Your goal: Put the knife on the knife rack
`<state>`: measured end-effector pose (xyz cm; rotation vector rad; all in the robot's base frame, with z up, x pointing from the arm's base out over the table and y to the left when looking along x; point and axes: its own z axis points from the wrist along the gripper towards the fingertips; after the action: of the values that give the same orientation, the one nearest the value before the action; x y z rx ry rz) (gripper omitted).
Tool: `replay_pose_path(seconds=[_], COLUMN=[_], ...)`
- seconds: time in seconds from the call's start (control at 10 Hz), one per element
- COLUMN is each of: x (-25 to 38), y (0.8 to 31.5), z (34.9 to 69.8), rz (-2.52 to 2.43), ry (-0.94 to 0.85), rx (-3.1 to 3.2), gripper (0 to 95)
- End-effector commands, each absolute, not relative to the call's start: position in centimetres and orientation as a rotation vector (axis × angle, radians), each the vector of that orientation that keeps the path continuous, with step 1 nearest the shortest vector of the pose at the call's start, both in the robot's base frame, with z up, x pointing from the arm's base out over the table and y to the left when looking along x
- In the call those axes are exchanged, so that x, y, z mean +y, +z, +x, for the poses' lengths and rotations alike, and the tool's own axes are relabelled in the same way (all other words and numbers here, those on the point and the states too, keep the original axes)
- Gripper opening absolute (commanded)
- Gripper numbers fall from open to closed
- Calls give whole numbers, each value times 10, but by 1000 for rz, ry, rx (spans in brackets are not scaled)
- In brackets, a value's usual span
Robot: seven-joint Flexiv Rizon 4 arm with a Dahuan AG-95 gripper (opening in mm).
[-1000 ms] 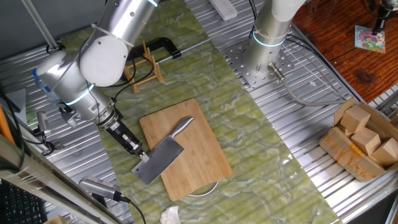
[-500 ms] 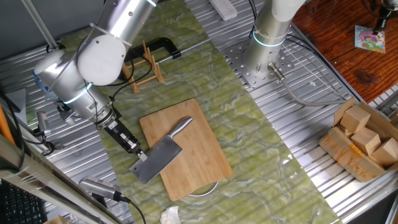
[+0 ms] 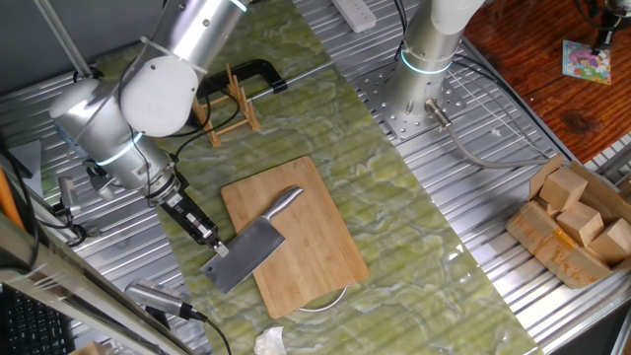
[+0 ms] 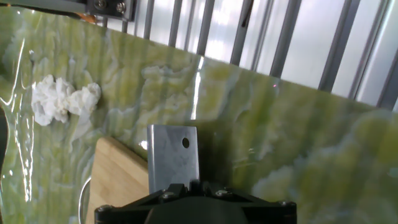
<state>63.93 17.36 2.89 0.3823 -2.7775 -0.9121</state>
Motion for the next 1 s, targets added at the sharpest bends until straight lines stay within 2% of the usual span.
replay_pose_path(seconds=[0.1, 1.0], x=[173, 171], y=[28, 29], z=[639, 638], rz=[365, 355], ry=[-900, -875], rx=[-2800, -2842], gripper=[0, 0])
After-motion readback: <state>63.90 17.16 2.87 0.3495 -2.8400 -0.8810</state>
